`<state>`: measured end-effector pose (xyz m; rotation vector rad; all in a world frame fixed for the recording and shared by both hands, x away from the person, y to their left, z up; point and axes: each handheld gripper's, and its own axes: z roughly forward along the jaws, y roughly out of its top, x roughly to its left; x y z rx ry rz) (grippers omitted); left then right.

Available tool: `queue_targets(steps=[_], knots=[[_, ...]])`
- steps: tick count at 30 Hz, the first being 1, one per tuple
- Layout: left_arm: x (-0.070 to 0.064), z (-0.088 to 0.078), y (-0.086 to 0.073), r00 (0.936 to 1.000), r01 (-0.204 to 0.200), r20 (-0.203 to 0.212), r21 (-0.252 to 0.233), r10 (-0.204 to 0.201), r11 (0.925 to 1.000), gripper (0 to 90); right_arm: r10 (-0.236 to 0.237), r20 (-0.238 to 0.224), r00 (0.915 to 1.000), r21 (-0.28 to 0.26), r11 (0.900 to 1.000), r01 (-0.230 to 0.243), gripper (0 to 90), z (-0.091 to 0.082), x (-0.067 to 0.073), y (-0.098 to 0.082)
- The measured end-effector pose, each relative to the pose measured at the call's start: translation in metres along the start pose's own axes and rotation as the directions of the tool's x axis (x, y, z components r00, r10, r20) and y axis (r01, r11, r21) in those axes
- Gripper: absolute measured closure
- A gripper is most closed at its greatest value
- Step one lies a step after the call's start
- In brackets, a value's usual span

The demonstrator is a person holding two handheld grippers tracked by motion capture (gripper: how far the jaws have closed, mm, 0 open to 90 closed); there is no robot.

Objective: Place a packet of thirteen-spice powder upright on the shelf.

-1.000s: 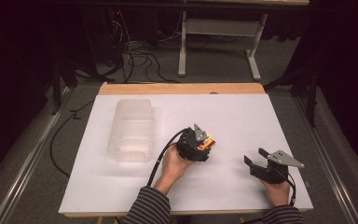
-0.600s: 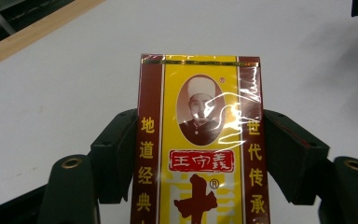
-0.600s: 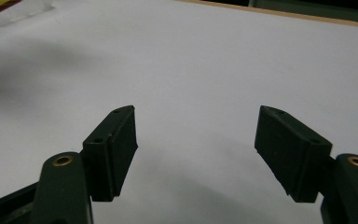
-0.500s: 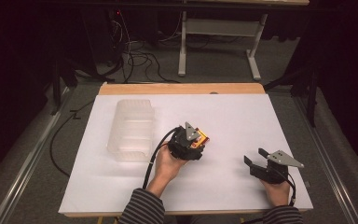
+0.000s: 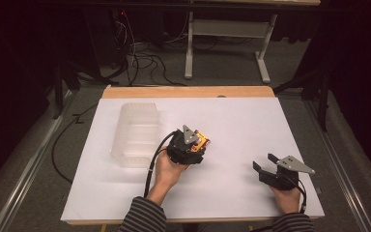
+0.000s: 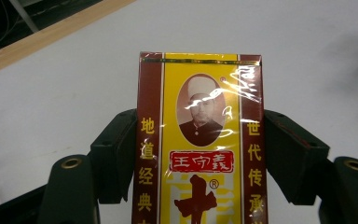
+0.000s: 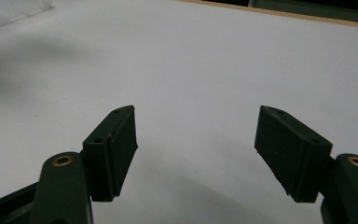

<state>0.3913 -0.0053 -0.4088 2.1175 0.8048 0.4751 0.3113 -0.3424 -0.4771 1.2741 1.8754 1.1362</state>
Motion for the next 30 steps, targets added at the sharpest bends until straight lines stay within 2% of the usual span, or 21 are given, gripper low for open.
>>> queue_targets(steps=[3, 7, 13, 21, 22, 24, 25, 30], knots=[[0.003, -0.003, -0.001, 1.0, 0.009, -0.003, -0.004, -0.009, 1.0, 32.9, 0.002, 0.0, 1.0, 0.002, 1.0, -0.002, 30.1, 0.0, 0.0, 0.0], [0.009, -0.011, -0.003, 0.9994, 0.025, -0.025, -0.019, -0.025, 0.9995, 32.9, -0.002, 0.0, 1.0, 0.003, 1.0, 0.002, 30.1, 0.0, 0.0, 0.0], [0.016, -0.016, -0.005, 0.9977, 0.039, -0.056, -0.018, -0.039, 0.9991, 32.9, -0.003, -0.001, 1.0, 0.004, 1.0, 0.003, 30.1, 0.0, 0.0, 0.0], [0.022, -0.021, -0.007, 0.9962, 0.053, -0.067, -0.029, -0.055, 0.9981, 32.9, -0.003, -0.002, 1.0, 0.005, 1.0, 0.003, 30.1, 0.001, 0.0, 0.0], [0.02, -0.02, -0.008, 0.994, 0.087, -0.062, -0.054, -0.09, 0.9948, 32.9, -0.003, -0.002, 1.0, 0.005, 1.0, 0.003, 30.1, 0.001, 0.0, 0.0], [0.022, -0.022, -0.008, 0.9945, 0.078, -0.066, -0.044, -0.081, 0.996, 32.9, -0.003, -0.002, 1.0, 0.005, 1.0, 0.003, 30.1, 0.001, 0.0, 0.0], [0.025, -0.024, -0.008, 0.9955, 0.06, -0.072, -0.034, -0.062, 0.9976, 32.9, -0.002, -0.002, 1.0, 0.005, 1.0, 0.003, 30.1, 0.001, 0.0, 0.0], [0.03, -0.029, -0.011, 0.9932, 0.075, -0.086, -0.043, -0.078, 0.9963, 32.9, -0.002, -0.001, 1.0, 0.003, 1.0, 0.002, 30.1, 0.0, 0.0, 0.0]])
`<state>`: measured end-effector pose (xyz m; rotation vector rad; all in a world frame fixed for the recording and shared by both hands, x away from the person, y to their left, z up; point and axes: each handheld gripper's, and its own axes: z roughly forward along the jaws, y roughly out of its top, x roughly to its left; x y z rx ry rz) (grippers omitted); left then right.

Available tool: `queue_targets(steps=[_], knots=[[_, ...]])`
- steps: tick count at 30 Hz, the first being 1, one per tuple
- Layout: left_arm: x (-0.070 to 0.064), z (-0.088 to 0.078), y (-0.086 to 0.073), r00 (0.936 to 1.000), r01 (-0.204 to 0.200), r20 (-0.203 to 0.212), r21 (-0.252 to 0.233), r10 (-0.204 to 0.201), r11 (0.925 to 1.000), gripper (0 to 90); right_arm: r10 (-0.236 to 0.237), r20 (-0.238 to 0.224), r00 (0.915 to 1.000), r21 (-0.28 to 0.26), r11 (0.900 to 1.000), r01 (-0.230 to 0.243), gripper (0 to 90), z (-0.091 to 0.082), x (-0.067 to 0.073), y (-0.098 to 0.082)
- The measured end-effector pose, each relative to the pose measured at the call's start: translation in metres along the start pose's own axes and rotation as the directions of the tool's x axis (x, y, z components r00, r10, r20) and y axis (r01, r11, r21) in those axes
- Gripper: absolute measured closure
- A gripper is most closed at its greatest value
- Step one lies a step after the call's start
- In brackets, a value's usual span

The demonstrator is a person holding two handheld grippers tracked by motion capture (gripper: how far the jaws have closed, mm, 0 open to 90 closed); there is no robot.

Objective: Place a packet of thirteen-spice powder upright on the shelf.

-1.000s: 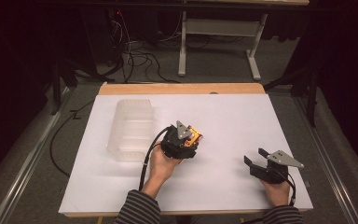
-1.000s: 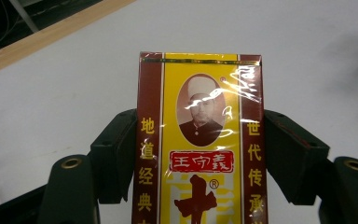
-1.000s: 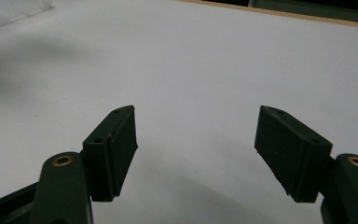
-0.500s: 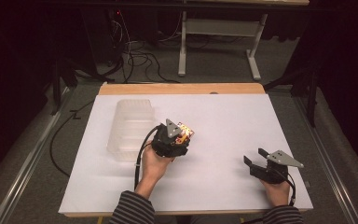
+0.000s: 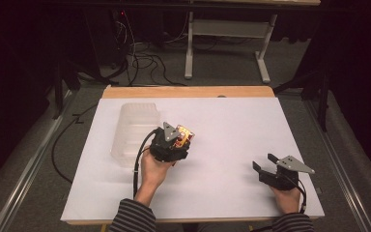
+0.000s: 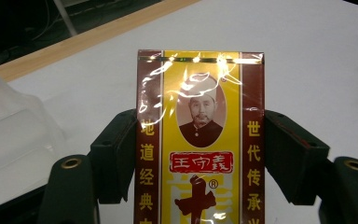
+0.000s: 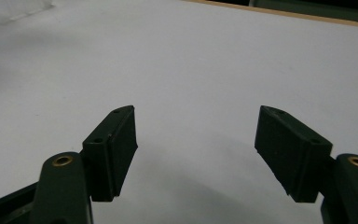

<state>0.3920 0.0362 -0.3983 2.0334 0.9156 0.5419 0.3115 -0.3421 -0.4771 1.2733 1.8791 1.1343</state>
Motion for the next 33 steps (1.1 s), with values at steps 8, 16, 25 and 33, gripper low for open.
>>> queue_targets(steps=[8, 16, 25, 33], knots=[[0.015, -0.011, -0.005, 0.9986, 0.037, -0.036, -0.024, -0.038, 0.999, 32.9, -0.006, 0.0, 1.0, 0.0, 1.0, 0.006, 30.1, 0.0, 0.0, 0.0], [0.027, -0.02, -0.008, 0.9959, 0.064, -0.062, -0.04, -0.066, 0.9972, 32.9, -0.007, 0.0, 1.0, -0.001, 1.0, 0.007, 30.0, 0.0, 0.0, 0.0], [0.039, -0.026, -0.012, 0.9903, 0.074, -0.114, -0.056, -0.08, 0.9957, 32.9, -0.006, 0.001, 1.0, -0.001, 1.0, 0.006, 30.0, 0.0, 0.0, 0.0], [0.048, -0.027, -0.016, 0.9834, 0.087, -0.154, -0.06, -0.095, 0.9944, 32.9, -0.007, 0.0, 1.0, -0.003, 1.0, 0.007, 30.0, 0.0, 0.0, 0.0]])
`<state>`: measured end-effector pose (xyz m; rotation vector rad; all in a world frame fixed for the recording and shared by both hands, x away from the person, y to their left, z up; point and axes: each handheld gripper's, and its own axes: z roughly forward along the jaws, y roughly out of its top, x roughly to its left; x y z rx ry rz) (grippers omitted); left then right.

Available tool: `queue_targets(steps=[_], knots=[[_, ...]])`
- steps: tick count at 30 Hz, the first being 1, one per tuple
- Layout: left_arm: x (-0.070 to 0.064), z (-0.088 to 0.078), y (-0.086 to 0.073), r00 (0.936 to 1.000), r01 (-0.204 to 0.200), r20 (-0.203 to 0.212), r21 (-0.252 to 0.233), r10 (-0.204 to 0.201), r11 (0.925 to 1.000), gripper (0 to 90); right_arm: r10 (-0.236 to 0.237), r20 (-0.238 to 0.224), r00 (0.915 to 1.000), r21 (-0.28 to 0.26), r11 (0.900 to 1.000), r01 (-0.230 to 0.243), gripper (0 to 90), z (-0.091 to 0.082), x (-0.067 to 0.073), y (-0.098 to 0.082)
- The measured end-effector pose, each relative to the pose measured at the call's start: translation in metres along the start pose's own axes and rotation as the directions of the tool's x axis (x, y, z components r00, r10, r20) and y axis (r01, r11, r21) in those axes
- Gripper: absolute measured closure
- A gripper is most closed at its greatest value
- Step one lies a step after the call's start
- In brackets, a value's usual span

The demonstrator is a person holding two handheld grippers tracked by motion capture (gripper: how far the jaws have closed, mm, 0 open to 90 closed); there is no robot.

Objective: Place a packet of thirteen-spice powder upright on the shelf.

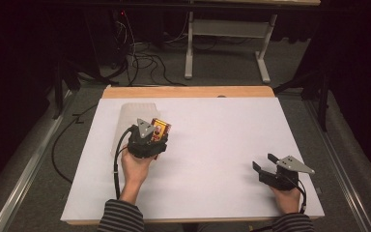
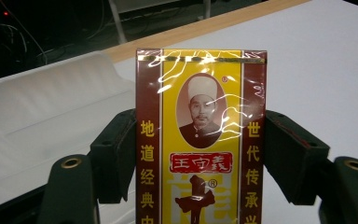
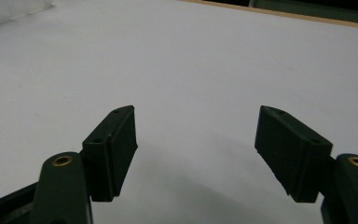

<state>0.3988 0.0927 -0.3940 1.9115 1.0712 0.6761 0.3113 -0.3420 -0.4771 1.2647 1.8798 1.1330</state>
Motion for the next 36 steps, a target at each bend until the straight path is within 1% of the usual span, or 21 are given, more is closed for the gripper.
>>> queue_targets(steps=[3, 4, 12, 17, 21, 25, 28, 36], knots=[[0.002, -0.001, -0.001, 1.0, 0.005, -0.004, -0.005, -0.005, 1.0, 32.8, 0.0, 0.0, 1.0, 0.0, 1.0, 0.0, 29.9, 0.0, 0.0, 0.0], [0.005, -0.002, -0.002, 0.9997, 0.013, -0.018, -0.006, -0.013, 0.9999, 32.8, 0.0, 0.0, 1.0, -0.001, 1.0, 0.0, 30.0, 0.0, 0.0, 0.0], [0.012, -0.005, -0.006, 0.9987, 0.021, -0.046, -0.005, -0.022, 0.9998, 32.8, -0.002, 0.002, 1.0, -0.002, 1.0, 0.002, 29.9, 0.0, 0.0, 0.0], [0.019, -0.01, -0.012, 0.9968, 0.043, -0.066, -0.014, -0.044, 0.999, 32.8, -0.003, 0.002, 1.0, -0.002, 1.0, 0.003, 30.0, 0.0, 0.0, 0.0], [0.023, -0.012, -0.015, 0.9954, 0.053, -0.079, -0.014, -0.054, 0.9985, 32.8, -0.007, 0.001, 1.0, -0.003, 1.0, 0.007, 30.0, 0.0, 0.0, 0.0], [0.026, -0.014, -0.017, 0.9947, 0.057, -0.085, -0.009, -0.057, 0.9984, 32.8, -0.009, 0.002, 1.0, -0.004, 1.0, 0.009, 30.0, 0.0, 0.0, 0.0], [0.028, -0.015, -0.019, 0.9936, 0.056, -0.098, -0.009, -0.057, 0.9984, 32.8, -0.009, 0.003, 1.0, -0.003, 1.0, 0.009, 29.9, 0.0, 0.0, 0.0], [0.033, -0.017, -0.026, 0.9917, 0.072, -0.107, -0.003, -0.072, 0.9974, 32.7, -0.008, 0.003, 1.0, -0.004, 1.0, 0.008, 29.9, 0.0, 0.001, 0.0]])
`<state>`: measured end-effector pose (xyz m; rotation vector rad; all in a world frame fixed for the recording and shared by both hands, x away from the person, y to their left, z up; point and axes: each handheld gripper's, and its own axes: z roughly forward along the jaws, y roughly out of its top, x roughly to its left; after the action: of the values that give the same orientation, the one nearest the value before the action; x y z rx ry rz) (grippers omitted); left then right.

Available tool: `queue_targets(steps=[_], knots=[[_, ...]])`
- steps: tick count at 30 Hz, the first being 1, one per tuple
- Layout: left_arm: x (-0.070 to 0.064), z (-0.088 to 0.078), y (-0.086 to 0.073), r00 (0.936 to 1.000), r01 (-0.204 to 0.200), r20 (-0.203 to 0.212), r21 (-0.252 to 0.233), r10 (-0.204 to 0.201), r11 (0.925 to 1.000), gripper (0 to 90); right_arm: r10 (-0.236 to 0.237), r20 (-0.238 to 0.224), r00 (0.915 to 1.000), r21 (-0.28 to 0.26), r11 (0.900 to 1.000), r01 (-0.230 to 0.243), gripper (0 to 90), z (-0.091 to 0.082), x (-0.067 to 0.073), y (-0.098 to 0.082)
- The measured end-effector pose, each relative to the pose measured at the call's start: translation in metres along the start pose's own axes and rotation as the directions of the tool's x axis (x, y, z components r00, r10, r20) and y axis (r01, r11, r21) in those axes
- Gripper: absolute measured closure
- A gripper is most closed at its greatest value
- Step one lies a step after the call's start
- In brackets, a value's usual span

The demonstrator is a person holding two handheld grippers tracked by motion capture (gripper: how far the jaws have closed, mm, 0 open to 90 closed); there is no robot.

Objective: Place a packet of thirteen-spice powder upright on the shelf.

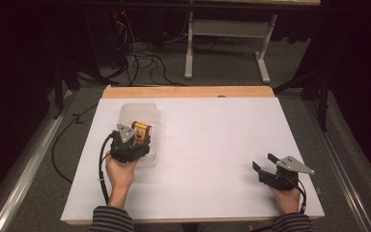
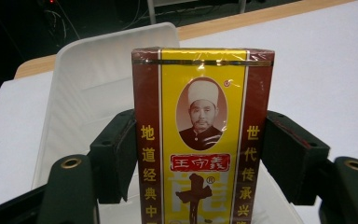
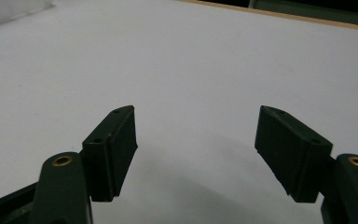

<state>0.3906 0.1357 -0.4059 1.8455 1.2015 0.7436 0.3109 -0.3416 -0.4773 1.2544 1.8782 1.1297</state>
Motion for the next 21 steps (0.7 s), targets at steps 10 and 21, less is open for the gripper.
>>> queue_targets(steps=[10, 21], knots=[[0.005, -0.004, -0.007, 0.9999, 0.012, -0.01, 0.003, -0.012, 0.9999, 32.7, 0.002, 0.0, 1.0, 0.001, 1.0, -0.002, 29.9, 0.0, 0.0, 0.0], [0.008, -0.006, -0.015, 0.9996, 0.024, -0.012, 0.013, -0.024, 0.9996, 32.7, 0.001, 0.0, 1.0, 0.003, 1.0, -0.001, 29.9, 0.0, 0.0, 0.0]])
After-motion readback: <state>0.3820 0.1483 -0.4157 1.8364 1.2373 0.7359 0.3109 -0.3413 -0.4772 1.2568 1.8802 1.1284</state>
